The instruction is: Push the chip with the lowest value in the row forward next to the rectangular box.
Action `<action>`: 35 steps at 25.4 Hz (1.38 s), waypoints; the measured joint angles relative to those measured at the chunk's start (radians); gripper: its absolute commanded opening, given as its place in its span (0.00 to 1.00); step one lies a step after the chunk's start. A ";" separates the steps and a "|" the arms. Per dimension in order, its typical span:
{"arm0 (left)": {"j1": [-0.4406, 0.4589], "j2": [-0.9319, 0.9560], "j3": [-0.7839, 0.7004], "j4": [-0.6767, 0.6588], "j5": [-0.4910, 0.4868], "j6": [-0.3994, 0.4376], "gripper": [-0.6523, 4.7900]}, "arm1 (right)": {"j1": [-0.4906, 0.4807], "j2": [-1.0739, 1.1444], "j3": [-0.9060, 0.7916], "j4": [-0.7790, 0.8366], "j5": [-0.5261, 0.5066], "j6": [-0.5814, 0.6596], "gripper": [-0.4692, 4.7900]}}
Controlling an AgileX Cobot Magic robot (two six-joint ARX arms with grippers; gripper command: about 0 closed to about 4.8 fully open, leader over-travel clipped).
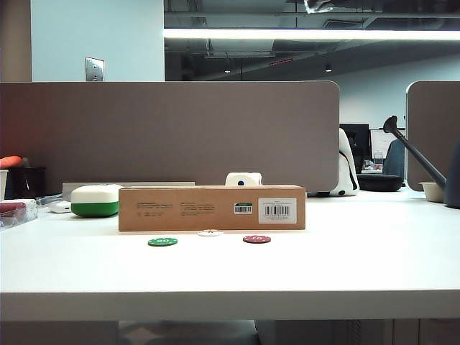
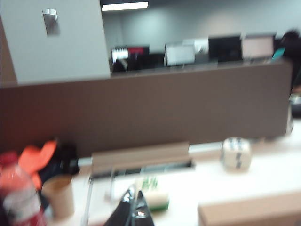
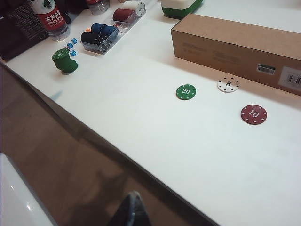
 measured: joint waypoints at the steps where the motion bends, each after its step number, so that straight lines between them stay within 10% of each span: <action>1: 0.016 -0.012 -0.062 0.003 -0.002 0.003 0.11 | 0.000 0.000 0.000 0.000 0.000 0.000 0.08; 15: 0.029 -0.163 -0.533 0.299 0.021 -0.109 0.11 | 0.000 0.000 0.000 0.001 0.000 0.000 0.08; 35: 0.030 -0.164 -0.532 0.280 -0.028 -0.107 0.11 | 0.000 0.005 0.000 0.000 0.000 0.000 0.08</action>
